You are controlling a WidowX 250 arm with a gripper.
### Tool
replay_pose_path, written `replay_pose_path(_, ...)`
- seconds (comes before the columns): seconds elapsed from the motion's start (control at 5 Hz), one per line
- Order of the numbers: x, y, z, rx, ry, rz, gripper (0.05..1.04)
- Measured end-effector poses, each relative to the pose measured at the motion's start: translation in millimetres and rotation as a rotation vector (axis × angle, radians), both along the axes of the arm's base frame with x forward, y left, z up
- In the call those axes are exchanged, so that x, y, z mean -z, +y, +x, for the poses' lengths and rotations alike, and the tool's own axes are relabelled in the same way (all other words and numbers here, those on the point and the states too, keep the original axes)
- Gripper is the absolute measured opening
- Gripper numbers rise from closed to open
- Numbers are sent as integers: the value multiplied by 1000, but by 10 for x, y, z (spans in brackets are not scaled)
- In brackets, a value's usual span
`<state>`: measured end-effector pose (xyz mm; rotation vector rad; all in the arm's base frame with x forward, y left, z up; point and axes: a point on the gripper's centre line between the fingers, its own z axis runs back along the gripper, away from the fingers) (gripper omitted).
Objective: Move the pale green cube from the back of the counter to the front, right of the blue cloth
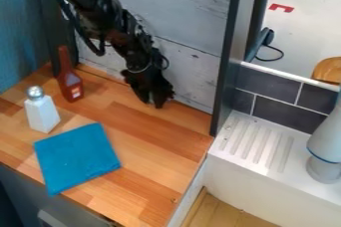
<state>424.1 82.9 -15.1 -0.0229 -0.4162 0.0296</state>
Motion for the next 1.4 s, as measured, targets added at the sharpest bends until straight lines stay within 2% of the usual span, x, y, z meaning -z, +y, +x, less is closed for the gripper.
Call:
replay_pose_path(0.2, -195, -59, -97, 8, -32, -18, 531)
replay_pose_path(0.4, -302, -124, -253, 22, -42, -35, 531)
replay_pose_path(0.6, -342, -168, -438, 34, -38, -30, 531)
replay_pose_path(0.8, -347, -254, -756, 47, -25, -28, 531)
replay_pose_path(1.0, -394, -333, -1023, 71, -38, -21, 531)
replay_pose_path(1.4, -298, -693, -1327, 197, -43, 23, 531)
